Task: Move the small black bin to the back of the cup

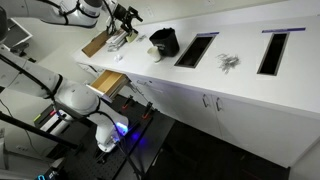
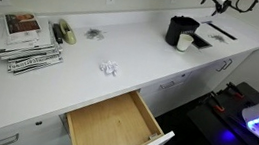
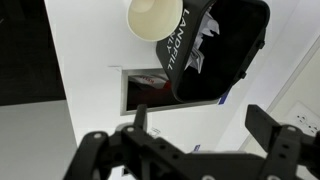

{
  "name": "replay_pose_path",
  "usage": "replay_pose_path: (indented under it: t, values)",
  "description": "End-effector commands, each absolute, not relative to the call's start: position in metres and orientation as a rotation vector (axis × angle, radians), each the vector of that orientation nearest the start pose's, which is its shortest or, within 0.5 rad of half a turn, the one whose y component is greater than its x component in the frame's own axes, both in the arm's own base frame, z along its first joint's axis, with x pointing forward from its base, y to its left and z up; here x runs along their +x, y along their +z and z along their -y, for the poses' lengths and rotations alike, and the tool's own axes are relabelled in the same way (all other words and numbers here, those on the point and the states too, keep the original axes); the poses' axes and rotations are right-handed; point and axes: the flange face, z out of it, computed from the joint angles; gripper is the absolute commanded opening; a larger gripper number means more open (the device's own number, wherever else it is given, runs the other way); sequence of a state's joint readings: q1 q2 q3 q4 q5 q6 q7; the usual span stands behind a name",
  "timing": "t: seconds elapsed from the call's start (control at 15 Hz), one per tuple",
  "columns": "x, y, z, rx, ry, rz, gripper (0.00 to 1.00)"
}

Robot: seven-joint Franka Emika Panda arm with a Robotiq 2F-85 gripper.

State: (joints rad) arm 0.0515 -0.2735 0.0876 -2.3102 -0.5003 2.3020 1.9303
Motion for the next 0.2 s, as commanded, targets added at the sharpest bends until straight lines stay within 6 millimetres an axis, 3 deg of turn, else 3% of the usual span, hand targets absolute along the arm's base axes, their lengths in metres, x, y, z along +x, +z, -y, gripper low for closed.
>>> replay_pose_path:
  t: [0.0, 0.13]
  values:
    - [0.4624, 0.4915, -0.0644, -2.191, -0.861, -2.07, 1.0]
    - [0.4572, 0.4946, -0.0682, -2.19, -0.878, -2.056, 1.0]
